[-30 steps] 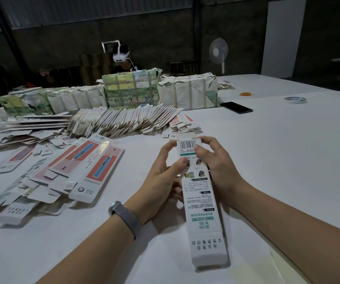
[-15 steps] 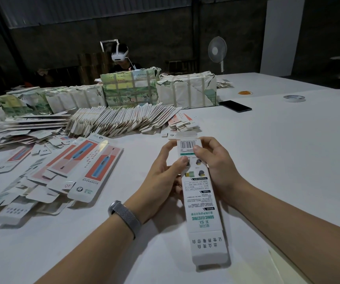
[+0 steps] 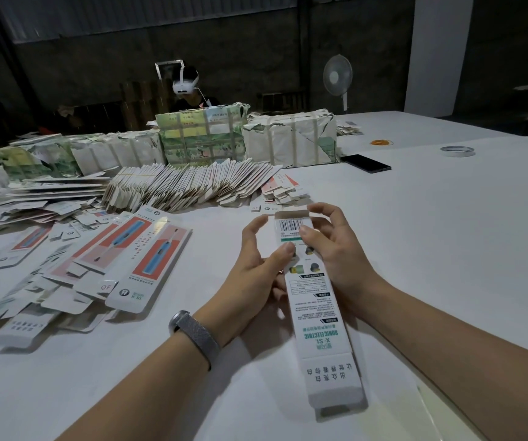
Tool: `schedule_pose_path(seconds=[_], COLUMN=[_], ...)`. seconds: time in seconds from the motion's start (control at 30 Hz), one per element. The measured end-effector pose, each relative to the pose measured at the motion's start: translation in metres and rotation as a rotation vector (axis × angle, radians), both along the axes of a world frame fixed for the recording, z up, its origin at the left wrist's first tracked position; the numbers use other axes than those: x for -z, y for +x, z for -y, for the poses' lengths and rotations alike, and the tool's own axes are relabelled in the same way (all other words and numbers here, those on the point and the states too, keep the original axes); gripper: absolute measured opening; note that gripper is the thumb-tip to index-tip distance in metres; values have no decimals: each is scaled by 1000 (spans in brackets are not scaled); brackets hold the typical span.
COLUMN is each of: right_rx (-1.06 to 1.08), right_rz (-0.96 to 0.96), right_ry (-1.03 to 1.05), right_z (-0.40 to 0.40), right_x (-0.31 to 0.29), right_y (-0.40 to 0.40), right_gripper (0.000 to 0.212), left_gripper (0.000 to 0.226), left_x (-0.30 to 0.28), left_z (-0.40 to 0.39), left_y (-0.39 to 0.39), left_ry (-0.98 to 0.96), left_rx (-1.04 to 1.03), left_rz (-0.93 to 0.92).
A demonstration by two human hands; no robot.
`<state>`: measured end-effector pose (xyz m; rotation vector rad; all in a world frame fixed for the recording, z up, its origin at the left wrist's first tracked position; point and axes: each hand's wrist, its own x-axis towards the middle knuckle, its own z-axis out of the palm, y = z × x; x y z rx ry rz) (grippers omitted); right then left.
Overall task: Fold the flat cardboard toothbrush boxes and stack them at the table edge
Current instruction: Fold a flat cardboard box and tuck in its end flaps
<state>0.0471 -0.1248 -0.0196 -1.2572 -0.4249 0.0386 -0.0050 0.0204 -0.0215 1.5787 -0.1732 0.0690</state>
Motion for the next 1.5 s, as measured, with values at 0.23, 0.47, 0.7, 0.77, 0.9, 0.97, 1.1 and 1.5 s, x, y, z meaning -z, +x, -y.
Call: schedule_pose_path(seconds=[0.23,0.47,0.7,0.77,0.9,0.97,1.1,1.5], right_rx=[-11,-60,-78,-78,-66,-70,-51,106], right_rz=[43,17,-4,0,19,33,3,-14], right_ry=[-48,3,-1,-20,-23,-27,-10,-93], right_z=[1,1,0,0,2,1,0,1], right_x=[1,1,0,0,-2,-3,-3,-5], right_y=[0,1,2,2,0,0,-1,0], right_gripper=[23,21,22,21,25,28,25,26], left_gripper=[40,38,27,27,28,34,34,42], left_x=[-2,1,1,1,1,1,3,-2], left_z=[-2,-5,-5,-5,-5,-4,-4,-1], left_y=[-2,1,0,0,1,2,3,-1], left_ry=[-14,-54,-26,-31,-37,-38,-30,52], left_rx=[36,70,54,54,57,47,25,46], left_rz=[1,13,5,1,-1,8,25,12])
